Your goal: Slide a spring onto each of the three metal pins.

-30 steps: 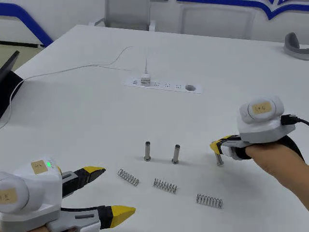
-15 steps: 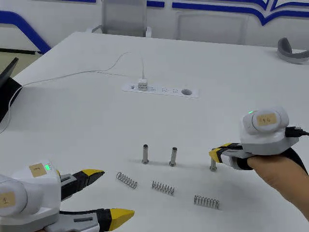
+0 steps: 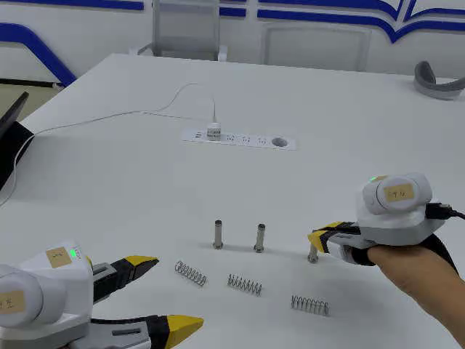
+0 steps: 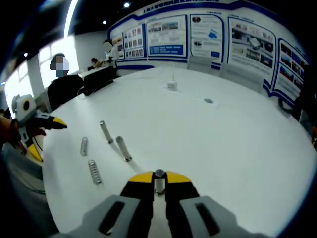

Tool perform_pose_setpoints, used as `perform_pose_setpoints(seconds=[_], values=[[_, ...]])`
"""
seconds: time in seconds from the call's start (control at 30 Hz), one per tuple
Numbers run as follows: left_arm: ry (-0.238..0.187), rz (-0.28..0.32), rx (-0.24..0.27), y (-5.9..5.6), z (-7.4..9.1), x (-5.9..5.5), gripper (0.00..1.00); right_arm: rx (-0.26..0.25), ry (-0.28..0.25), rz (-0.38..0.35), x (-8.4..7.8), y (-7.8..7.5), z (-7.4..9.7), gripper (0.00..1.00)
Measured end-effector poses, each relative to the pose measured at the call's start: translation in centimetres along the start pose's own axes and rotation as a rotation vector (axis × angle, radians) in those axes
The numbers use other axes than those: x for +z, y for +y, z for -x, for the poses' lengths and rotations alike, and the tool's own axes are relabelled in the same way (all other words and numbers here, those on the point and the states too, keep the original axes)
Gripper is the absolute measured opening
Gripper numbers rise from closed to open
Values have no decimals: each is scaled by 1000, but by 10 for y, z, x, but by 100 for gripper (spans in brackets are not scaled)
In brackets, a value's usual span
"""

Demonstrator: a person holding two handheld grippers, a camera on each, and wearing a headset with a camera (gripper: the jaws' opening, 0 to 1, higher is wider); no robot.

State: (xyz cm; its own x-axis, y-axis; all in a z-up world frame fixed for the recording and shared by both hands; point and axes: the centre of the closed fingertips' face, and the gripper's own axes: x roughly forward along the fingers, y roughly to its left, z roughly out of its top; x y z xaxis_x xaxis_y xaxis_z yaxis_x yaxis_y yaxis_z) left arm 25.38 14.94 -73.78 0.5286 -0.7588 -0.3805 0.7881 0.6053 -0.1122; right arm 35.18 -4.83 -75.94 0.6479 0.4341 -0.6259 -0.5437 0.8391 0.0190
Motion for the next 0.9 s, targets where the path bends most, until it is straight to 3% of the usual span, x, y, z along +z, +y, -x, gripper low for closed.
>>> perform_pose_setpoints(seconds=[0.43,0.9], values=[[-1,-6,3,-1,1,1,71,16,-54,18,2,4,2,9],[1,-11,-7,-5,-1,2,71,10,-61,42,0,4,6,9]])
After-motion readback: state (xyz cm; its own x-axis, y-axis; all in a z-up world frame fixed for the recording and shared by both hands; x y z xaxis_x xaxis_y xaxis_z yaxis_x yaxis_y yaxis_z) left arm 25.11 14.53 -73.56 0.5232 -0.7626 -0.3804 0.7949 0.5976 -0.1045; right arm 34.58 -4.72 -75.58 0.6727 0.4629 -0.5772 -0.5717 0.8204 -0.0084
